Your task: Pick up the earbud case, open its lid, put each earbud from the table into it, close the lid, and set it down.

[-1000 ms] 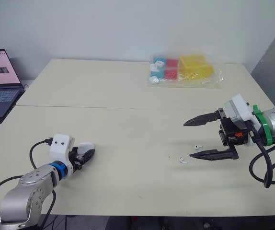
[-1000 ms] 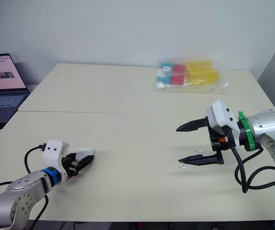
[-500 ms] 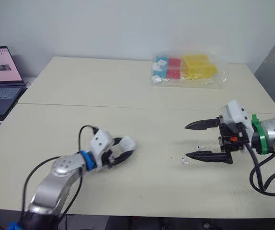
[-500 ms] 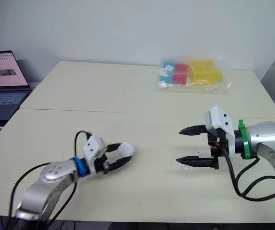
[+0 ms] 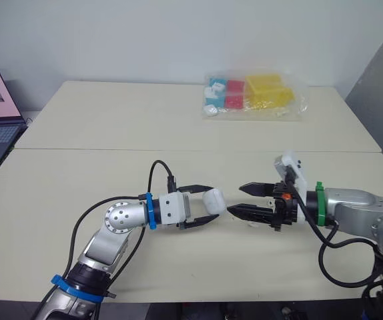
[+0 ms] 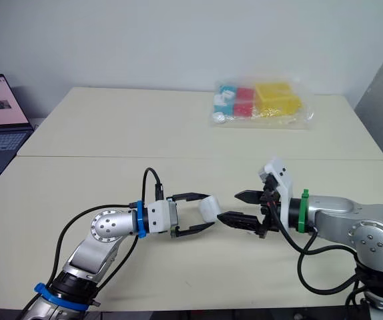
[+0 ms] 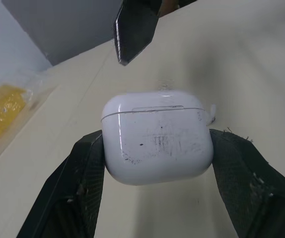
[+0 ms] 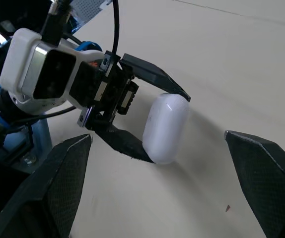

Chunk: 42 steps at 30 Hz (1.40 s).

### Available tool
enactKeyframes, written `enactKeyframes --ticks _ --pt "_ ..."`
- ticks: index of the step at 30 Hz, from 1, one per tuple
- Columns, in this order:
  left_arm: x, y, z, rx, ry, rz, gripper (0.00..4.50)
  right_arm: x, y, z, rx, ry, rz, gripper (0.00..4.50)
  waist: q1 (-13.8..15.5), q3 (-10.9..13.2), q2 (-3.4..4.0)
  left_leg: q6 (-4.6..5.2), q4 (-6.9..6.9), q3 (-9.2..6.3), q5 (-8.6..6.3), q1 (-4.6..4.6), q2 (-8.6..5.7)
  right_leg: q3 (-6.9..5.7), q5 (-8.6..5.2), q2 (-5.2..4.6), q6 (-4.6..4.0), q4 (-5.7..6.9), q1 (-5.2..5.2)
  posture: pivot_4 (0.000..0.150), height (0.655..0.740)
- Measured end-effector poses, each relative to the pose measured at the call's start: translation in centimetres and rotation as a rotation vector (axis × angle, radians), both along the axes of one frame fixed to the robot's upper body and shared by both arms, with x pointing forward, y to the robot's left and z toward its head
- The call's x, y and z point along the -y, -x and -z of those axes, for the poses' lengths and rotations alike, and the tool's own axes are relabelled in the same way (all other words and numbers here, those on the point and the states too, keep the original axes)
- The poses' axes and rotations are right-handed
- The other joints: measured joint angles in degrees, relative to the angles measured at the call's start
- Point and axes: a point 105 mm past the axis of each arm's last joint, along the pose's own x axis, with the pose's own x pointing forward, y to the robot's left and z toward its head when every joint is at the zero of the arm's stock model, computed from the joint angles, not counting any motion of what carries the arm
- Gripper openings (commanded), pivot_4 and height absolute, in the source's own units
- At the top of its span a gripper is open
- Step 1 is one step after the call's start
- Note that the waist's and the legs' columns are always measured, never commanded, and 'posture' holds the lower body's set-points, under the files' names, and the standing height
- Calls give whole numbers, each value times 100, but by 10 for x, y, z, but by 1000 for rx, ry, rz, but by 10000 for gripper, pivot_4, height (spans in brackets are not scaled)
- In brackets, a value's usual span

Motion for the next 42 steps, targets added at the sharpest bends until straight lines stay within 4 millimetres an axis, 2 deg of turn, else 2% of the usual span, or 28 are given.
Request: enactKeyframes --ticks 7,11,15,18,26,27,36,38,42 --pt "6 0 -10 53 25 37 28032 -3 -1 15 -111 17 7 45000 -4 0 0 0 -1 0 0 -2 1 0 0 2 1 -2 -1 1500 7400" --pt "7 -1 -14 55 34 37 28032 -12 -2 24 -169 -5 -7 45000 -7 0 0 1 -1 -2 0 1 6 -1 0 8 0 2 -1 1500 7400" --pt "6 -1 -14 47 32 35 28032 -15 -1 24 -191 -29 -18 45000 -7 0 0 1 -1 -2 0 0 6 -1 0 9 0 -1 -1 1500 7400" --pt "8 1 -17 57 34 43 28032 -16 -4 22 -204 -58 -13 38937 -7 0 0 1 -2 -1 0 -2 5 -1 0 8 0 -2 -1 1500 7400" --pt "8 3 -19 59 37 47 28032 -16 -5 19 -220 -92 -13 10033 -8 0 0 1 -2 -1 0 -2 6 -1 0 8 1 -2 -1 1500 7400" --pt "9 3 -19 59 39 49 28032 -16 -5 19 -224 -94 -15 7906 -7 0 0 1 -2 -1 0 -1 6 -1 0 8 1 -3 -1 1500 7400" --pt "10 5 -20 51 68 51 28032 -14 -3 17 -233 -99 -28 7989 -7 0 0 1 -2 -1 0 -1 6 -1 0 9 1 -3 -2 1500 7400" --pt "10 5 -20 42 74 52 35125 -14 -3 16 -231 -93 -32 7989 -7 0 0 1 -2 -1 0 -1 7 -1 -1 9 1 -3 -2 1500 7400" --pt "5 2 -16 -3 49 30 44860 -15 -3 15 -223 -67 -50 7989 -9 0 0 1 -3 -1 0 -5 8 0 -1 10 1 -1 -9 1500 7400"
